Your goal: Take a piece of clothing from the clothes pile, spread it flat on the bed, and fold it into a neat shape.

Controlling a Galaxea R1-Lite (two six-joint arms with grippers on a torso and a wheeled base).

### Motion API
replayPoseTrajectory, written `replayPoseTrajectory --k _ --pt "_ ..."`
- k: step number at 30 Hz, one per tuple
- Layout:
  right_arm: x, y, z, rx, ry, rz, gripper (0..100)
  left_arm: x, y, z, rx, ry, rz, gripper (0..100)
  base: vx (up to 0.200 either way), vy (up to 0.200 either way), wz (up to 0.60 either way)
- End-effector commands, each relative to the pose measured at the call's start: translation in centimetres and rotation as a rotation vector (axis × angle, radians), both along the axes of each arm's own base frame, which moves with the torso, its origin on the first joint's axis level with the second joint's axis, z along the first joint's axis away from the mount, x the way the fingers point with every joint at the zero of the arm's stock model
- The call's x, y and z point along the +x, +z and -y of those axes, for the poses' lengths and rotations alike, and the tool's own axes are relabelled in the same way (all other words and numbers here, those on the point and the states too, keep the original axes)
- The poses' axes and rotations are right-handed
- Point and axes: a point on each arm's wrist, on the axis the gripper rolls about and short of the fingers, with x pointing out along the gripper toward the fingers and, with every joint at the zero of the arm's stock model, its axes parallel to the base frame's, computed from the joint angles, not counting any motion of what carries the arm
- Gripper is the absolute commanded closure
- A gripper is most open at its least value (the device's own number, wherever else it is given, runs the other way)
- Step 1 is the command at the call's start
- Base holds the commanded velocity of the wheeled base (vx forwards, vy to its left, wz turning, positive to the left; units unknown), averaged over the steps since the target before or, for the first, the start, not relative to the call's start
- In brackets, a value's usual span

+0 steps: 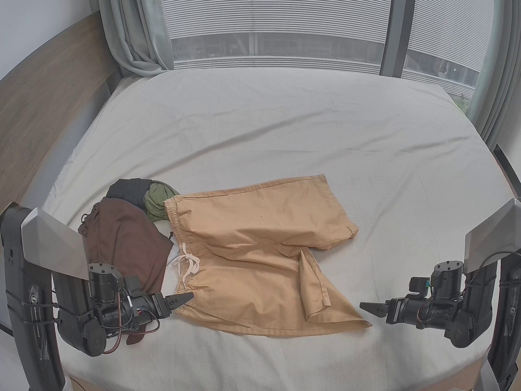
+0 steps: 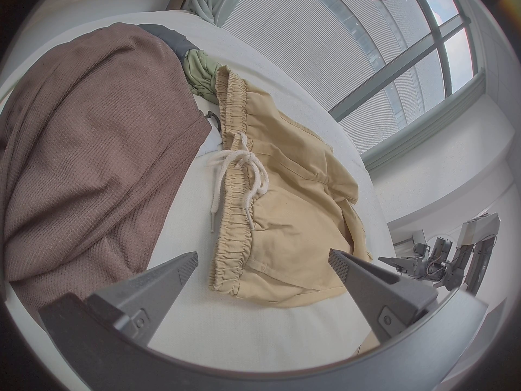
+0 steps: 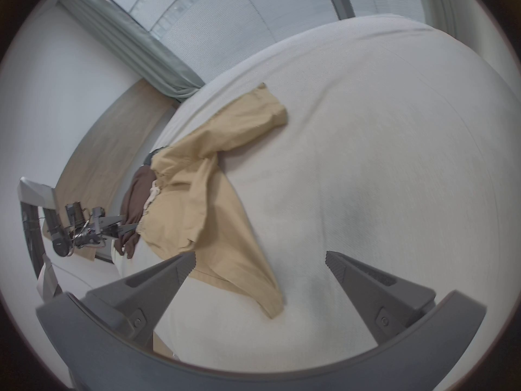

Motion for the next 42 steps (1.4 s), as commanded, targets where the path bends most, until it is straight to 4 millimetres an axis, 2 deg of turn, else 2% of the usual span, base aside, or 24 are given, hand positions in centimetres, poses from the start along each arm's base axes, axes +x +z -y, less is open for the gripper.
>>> replayPoseTrajectory --k 1,10,14,23,30,36,37,42 --pt "0.6 1.5 -0.8 0.011 0.059 0.089 0 0.2 0.1 0.0 -0.001 0.003 0.008 0 0.0 0.0 0.0" --pt "2.4 2.1 -4.9 0.037 0.184 0.201 0 0.4 0.2 0.1 -0.002 0.001 0.017 0 0.0 0.0 0.0" --pt "3.3 0.9 -6.2 0.043 0.203 0.192 0 0.4 0.2 0.0 -0.001 0.005 0.021 0 0.0 0.0 0.0" --pt "4.1 -1.0 -7.6 0.038 0.224 0.171 0 0.4 0.2 0.2 -0.002 -0.001 0.021 0 0.0 0.0 0.0" --pt "3.5 -1.9 -9.0 0.043 0.259 0.144 0 0.3 0.2 0.2 -0.001 -0.003 0.019 0 0.0 0.0 0.0" --pt "4.0 -2.9 -9.7 0.043 0.262 0.145 0 0.3 0.2 0.2 -0.001 -0.003 0.019 0 0.0 0.0 0.0" --pt "4.1 -3.0 -9.7 0.043 0.26 0.142 100 0.3 0.2 0.2 -0.002 -0.004 0.019 0 0.0 0.0 0.0" --pt "4.5 -3.2 -9.9 0.052 0.255 0.146 100 0.3 0.2 0.2 -0.002 -0.004 0.019 0 0.0 0.0 0.0"
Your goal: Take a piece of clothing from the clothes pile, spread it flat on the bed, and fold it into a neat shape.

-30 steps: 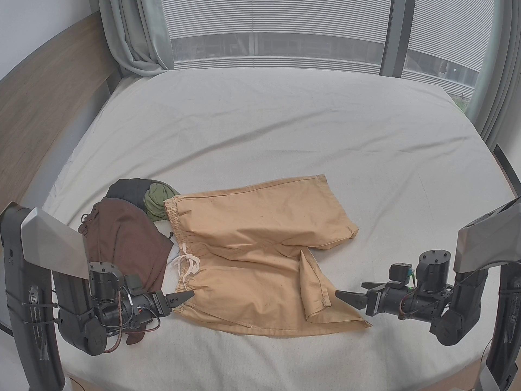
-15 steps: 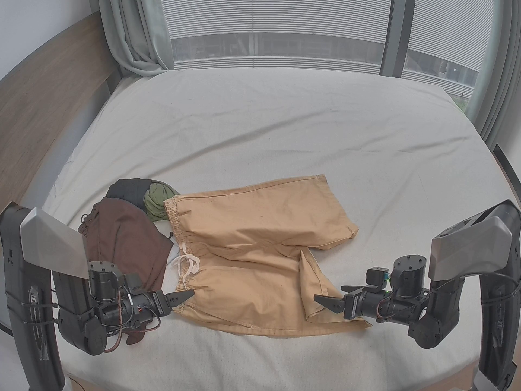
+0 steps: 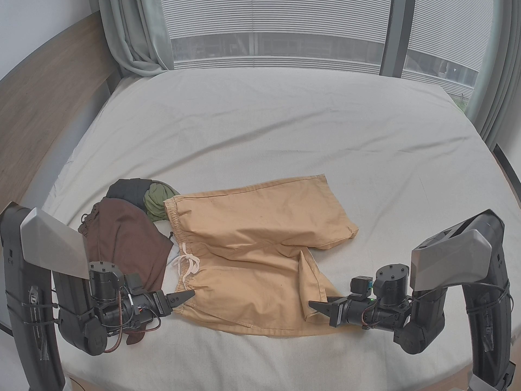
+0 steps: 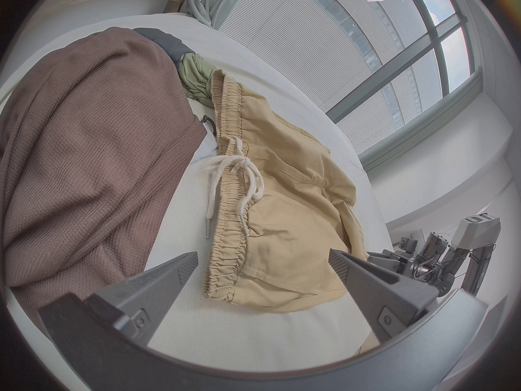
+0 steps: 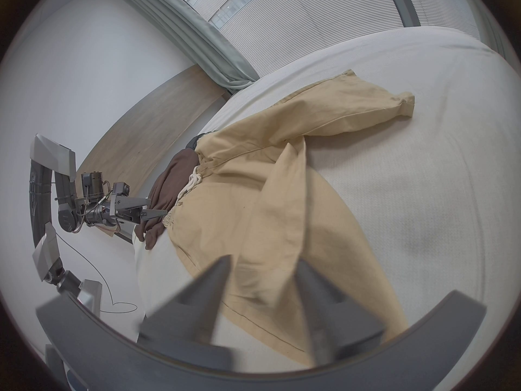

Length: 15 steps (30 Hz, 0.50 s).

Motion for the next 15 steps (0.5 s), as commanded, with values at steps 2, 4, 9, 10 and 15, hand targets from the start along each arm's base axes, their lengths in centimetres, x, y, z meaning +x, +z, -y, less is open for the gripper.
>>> replayPoseTrajectory --k 2,4,9,10,15 --pt "0.2 -0.6 -0.1 0.0 0.0 -0.008 100 0.0 0.0 0.0 -0.001 0.0 0.0 0 0.0 0.0 0.0" --pt "0.2 -0.6 -0.1 0.0 -0.003 -0.009 100 0.0 0.0 0.0 -0.001 0.0 0.0 0 0.0 0.0 0.0" --pt "0.7 0.1 0.9 -0.01 -0.068 0.016 100 0.0 0.0 0.0 -0.001 -0.002 0.0 0 0.0 0.0 0.0" --pt "1.1 0.6 1.7 -0.008 -0.098 0.032 100 0.0 0.1 0.1 -0.001 -0.003 0.001 0 0.0 0.0 0.0" --pt "2.4 2.3 4.6 0.007 -0.195 0.077 100 -0.1 0.1 0.2 -0.001 -0.009 0.001 0 0.0 0.0 0.0"
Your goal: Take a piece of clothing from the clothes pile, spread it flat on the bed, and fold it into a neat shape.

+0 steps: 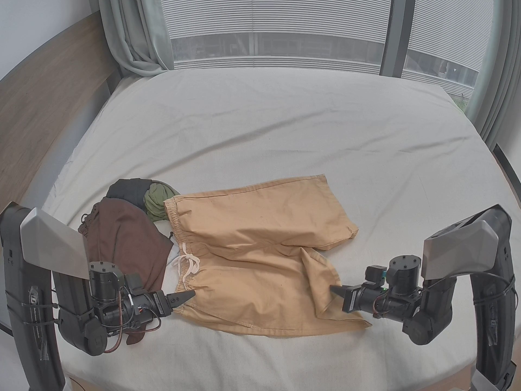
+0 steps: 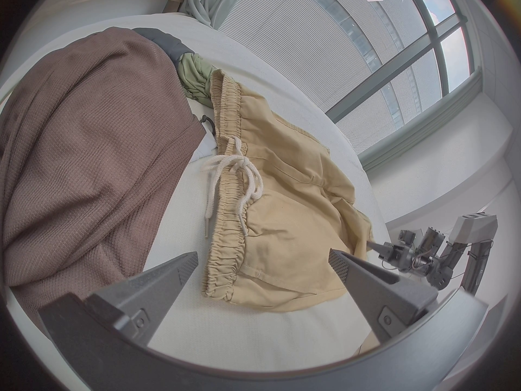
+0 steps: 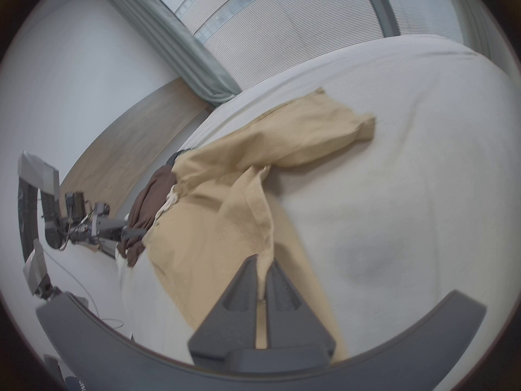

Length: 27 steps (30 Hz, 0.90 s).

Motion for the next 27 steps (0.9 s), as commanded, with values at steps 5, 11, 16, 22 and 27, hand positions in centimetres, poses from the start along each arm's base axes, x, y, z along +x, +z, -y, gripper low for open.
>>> replayPoseTrajectory --k 5,11,16,22,27 --pt "2.1 2.5 4.0 0.022 -0.137 0.083 100 -0.1 0.0 0.2 0.0 -0.008 0.0 0 0.0 0.0 0.0" --pt "4.1 3.0 4.7 0.04 -0.17 0.146 100 -0.1 0.0 0.2 0.0 -0.008 0.0 0 0.0 0.0 0.0" --pt "5.3 3.1 5.3 0.036 -0.193 0.138 100 -0.1 -0.1 0.2 0.001 -0.009 -0.004 0 0.0 0.0 0.0" --pt "6.5 3.4 5.6 0.038 -0.208 0.154 100 -0.1 -0.1 0.2 0.001 -0.009 -0.004 0 0.0 0.0 0.0" --pt "7.0 3.5 6.1 0.033 -0.222 0.156 100 -0.1 -0.1 0.2 0.001 -0.009 -0.004 0 0.0 0.0 0.0"
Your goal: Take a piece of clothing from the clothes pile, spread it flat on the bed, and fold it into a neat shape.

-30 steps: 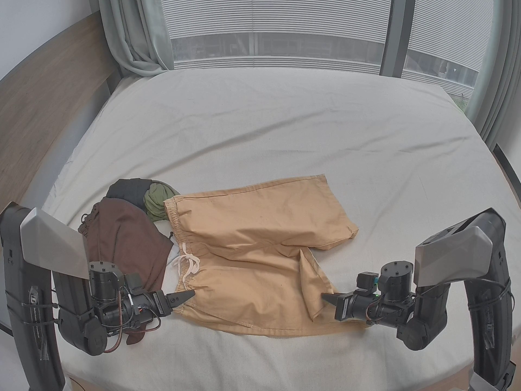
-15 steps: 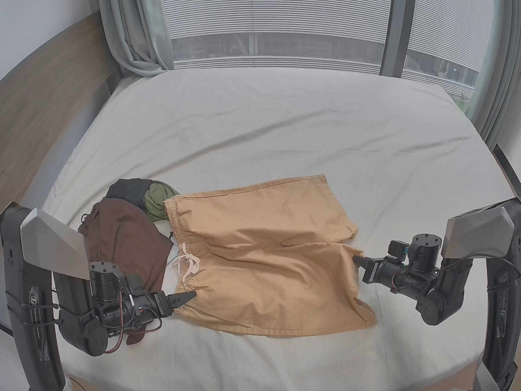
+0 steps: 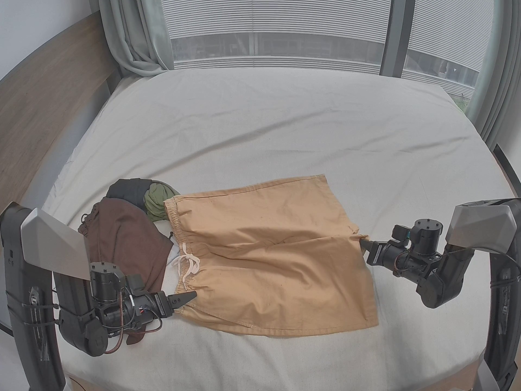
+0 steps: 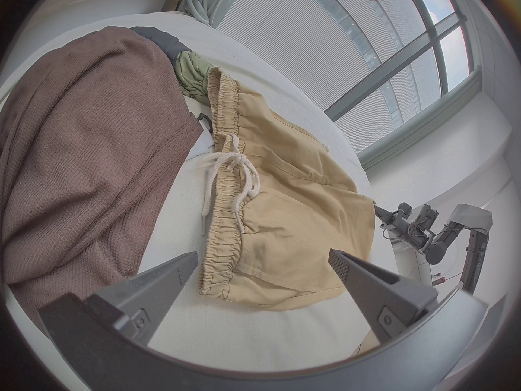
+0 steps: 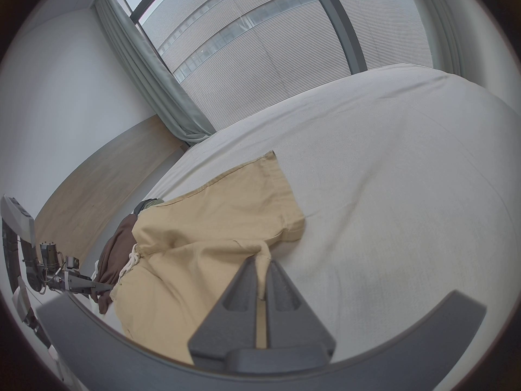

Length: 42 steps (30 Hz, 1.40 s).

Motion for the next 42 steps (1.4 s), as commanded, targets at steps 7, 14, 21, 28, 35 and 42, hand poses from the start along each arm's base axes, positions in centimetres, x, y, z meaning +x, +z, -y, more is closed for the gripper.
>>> replayPoseTrajectory --k 7,14,21,28,35,42 --pt "0.4 0.0 0.6 -0.023 -0.011 0.02 100 -0.1 -0.1 0.2 0.0 -0.006 -0.004 0 0.0 0.0 0.0" --pt "0.6 0.4 0.8 -0.02 -0.017 0.039 0 -0.1 -0.1 0.1 0.0 -0.004 -0.006 0 0.0 0.0 0.0" --pt "-0.8 1.5 2.0 -0.018 -0.046 0.062 0 -0.2 -0.1 0.1 -0.006 -0.005 -0.011 0 0.0 0.0 0.0" --pt "-3.9 1.7 1.4 -0.013 -0.018 0.028 0 -0.5 -0.4 0.3 -0.008 -0.011 -0.036 0 0.0 0.0 0.0" --pt "-4.0 1.5 1.4 -0.014 -0.014 0.019 0 -0.4 -1.1 0.2 0.003 -0.002 -0.052 0 0.0 0.0 0.0" --pt "-4.1 1.7 1.7 -0.011 -0.02 0.021 0 -0.4 -2.0 0.3 0.01 -0.01 -0.076 0 0.0 0.0 0.0"
